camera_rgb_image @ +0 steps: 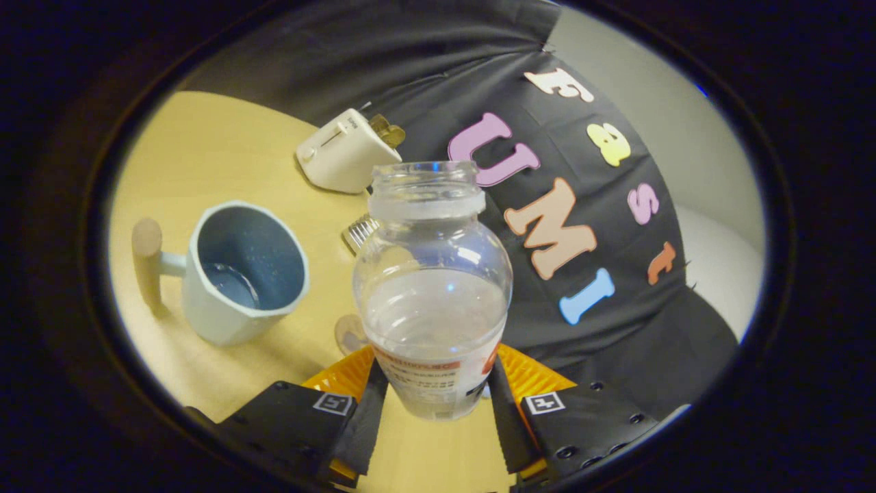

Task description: Take the bottle from table, then pour the juice into the cup, finally place the bottle on the coaster

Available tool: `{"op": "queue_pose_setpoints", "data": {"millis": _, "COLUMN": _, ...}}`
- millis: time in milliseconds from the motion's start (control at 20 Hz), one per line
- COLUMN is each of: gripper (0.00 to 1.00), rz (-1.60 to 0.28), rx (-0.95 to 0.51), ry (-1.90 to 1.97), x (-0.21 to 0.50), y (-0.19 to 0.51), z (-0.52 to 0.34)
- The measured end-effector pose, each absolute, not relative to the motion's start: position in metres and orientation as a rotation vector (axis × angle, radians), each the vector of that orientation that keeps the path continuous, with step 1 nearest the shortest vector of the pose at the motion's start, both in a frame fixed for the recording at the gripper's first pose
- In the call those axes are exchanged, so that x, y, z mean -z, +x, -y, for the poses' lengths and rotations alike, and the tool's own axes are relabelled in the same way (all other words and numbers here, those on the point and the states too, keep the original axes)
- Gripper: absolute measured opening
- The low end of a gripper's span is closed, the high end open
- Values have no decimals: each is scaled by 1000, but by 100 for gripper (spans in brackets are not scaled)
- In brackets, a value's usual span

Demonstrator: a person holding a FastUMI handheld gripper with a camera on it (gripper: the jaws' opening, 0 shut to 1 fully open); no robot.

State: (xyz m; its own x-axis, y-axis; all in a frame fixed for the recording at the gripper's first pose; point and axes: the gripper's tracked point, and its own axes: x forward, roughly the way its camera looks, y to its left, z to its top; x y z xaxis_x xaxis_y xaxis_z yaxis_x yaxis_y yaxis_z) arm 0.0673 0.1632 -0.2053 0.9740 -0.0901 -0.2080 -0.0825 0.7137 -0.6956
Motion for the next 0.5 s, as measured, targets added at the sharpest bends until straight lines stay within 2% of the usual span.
{"op": "queue_pose_setpoints", "data": {"millis": 500, "gripper": 76, "rz": -293, "rx": -127, "ry": -201, "x": 203, "y": 93, "z": -168}}
